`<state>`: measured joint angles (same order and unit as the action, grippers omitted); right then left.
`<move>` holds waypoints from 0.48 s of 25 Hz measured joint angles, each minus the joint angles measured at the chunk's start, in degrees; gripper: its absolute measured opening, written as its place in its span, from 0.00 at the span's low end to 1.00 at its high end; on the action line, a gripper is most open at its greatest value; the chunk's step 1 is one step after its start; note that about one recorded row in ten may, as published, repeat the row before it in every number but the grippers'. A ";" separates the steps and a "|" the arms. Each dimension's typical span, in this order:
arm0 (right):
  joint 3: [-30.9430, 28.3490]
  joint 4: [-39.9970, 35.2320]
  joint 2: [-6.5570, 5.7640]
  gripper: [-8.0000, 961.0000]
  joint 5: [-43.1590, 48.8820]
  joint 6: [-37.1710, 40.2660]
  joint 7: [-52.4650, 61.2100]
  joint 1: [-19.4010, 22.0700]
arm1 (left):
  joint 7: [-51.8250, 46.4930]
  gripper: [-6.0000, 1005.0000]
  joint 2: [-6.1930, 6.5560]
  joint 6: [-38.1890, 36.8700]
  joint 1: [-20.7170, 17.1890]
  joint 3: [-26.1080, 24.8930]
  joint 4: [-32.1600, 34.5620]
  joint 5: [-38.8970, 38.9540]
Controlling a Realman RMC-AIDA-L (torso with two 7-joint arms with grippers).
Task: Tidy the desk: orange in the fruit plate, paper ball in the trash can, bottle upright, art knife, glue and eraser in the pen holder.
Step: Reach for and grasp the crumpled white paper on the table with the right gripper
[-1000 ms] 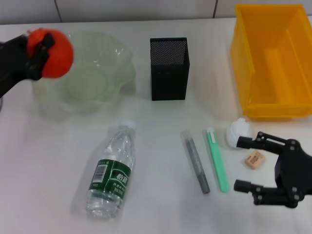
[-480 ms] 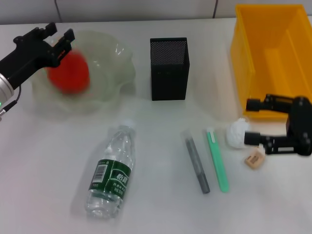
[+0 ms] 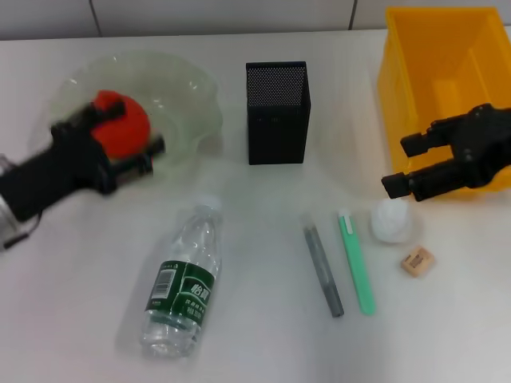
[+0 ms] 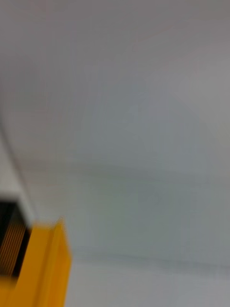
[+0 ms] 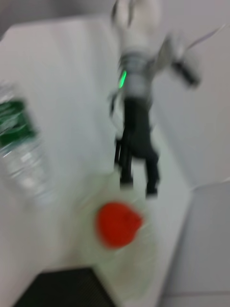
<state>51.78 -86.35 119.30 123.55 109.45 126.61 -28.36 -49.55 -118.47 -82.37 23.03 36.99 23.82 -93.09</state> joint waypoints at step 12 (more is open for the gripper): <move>23.11 -0.69 0.21 0.86 25.68 -6.24 26.46 -6.30 | 2.87 0.84 -0.21 -4.93 -7.75 9.73 2.86 0.54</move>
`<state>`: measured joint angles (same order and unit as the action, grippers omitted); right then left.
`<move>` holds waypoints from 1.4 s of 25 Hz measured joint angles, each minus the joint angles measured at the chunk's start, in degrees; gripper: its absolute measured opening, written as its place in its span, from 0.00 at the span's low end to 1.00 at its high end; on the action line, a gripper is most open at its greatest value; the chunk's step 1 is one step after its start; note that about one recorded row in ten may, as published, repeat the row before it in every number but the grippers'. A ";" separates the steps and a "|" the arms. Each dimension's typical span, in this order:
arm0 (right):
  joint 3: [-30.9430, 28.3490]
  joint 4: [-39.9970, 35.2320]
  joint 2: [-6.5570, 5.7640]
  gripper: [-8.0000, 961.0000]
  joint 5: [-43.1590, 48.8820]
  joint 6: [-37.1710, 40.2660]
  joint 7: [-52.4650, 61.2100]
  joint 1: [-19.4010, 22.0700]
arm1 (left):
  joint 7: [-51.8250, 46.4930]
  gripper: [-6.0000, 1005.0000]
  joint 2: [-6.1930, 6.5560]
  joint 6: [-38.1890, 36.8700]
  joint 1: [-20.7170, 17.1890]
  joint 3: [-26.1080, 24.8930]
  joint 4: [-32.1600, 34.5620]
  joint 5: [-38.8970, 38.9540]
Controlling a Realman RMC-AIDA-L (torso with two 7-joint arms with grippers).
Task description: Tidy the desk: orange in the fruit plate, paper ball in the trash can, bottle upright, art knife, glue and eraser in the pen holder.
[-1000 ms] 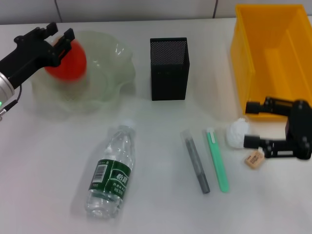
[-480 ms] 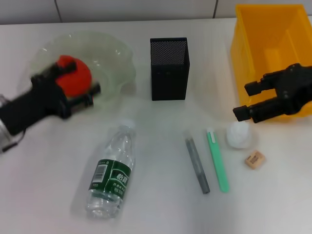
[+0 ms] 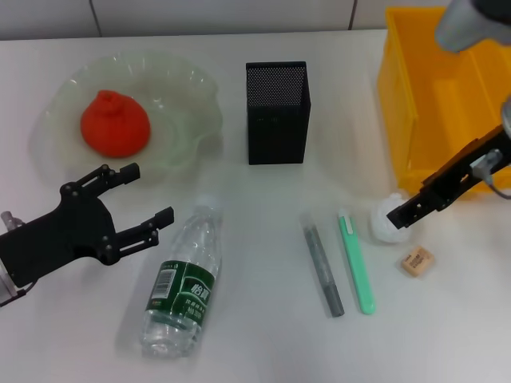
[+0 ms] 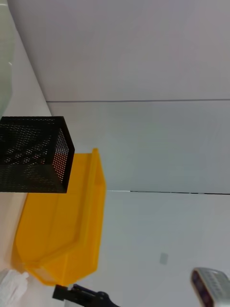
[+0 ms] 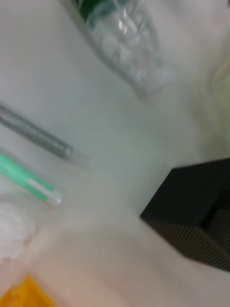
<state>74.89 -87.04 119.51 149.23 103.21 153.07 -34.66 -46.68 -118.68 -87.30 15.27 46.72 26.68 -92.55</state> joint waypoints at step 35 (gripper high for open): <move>3.39 20.97 0.02 0.53 0.03 -14.58 -1.65 -4.80 | 1.11 0.83 0.03 -0.27 0.23 0.48 -0.58 -0.26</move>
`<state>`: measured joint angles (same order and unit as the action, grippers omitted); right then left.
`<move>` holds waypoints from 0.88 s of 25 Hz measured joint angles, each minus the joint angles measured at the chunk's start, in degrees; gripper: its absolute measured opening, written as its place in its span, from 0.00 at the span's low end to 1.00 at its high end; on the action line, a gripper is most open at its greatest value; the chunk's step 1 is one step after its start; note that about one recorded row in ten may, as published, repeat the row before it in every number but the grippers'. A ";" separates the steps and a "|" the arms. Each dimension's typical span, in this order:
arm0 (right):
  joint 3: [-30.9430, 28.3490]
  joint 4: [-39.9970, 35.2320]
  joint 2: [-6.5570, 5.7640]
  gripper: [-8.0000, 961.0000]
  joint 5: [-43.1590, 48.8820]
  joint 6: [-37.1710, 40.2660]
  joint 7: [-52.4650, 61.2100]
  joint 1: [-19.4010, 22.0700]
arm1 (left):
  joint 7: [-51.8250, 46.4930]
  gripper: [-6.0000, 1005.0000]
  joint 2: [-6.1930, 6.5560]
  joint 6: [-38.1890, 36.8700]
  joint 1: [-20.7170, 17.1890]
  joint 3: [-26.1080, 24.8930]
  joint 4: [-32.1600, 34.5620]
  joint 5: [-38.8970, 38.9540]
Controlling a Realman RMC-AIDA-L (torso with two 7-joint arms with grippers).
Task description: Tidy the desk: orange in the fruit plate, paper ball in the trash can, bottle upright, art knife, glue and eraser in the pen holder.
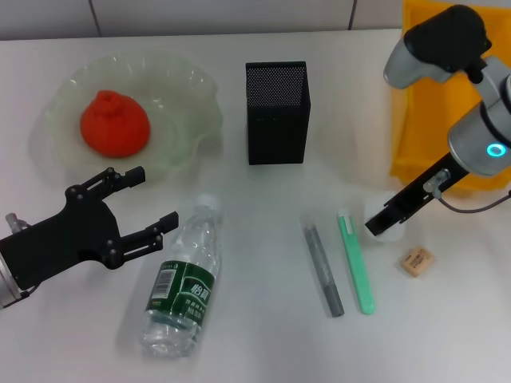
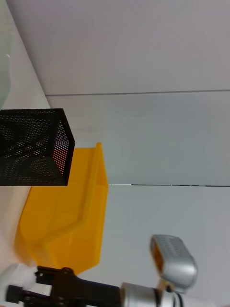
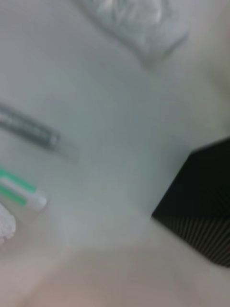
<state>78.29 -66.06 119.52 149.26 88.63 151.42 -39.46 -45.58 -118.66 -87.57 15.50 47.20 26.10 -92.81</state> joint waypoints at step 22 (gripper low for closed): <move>-26.96 -21.44 -0.71 0.53 1.14 0.24 -6.96 5.49 | -3.63 0.83 0.42 -3.85 -0.79 -0.06 0.36 -0.42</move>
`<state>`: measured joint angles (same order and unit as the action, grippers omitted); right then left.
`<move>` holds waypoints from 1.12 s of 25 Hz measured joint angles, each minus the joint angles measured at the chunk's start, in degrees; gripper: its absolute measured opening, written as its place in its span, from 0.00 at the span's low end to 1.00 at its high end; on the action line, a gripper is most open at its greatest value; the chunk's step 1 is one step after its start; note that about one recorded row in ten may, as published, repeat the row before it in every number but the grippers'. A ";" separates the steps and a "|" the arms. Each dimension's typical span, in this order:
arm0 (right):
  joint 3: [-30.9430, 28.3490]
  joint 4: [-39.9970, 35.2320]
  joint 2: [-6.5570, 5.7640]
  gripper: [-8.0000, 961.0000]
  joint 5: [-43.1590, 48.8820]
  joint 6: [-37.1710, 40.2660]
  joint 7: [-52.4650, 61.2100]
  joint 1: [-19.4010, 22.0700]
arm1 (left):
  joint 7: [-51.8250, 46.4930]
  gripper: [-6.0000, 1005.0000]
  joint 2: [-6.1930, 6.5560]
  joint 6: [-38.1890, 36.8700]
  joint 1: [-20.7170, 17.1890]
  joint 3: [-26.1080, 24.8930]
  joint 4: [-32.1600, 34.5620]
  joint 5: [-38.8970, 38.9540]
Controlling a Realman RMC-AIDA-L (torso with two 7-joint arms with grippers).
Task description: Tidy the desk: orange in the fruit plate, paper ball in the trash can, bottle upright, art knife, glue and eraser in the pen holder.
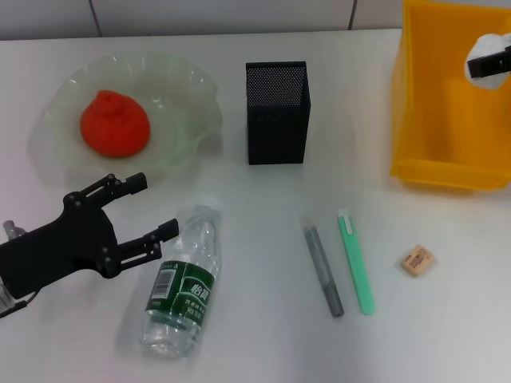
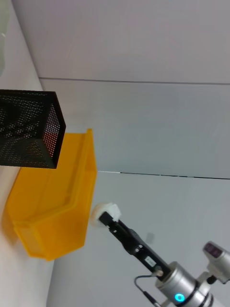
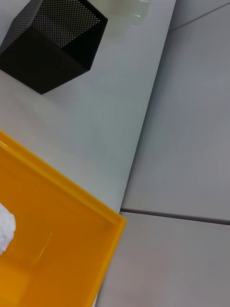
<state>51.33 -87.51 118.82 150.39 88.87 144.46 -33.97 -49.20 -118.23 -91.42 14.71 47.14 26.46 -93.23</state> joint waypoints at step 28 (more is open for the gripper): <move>-0.94 28.88 0.54 0.88 -51.07 11.03 -73.46 24.89 | -70.10 0.83 -0.50 31.18 -21.15 44.58 68.60 -15.03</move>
<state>50.39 -58.63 119.36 99.32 99.90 71.00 -9.08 -119.30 -118.74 -60.24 -6.44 91.72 95.07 -108.27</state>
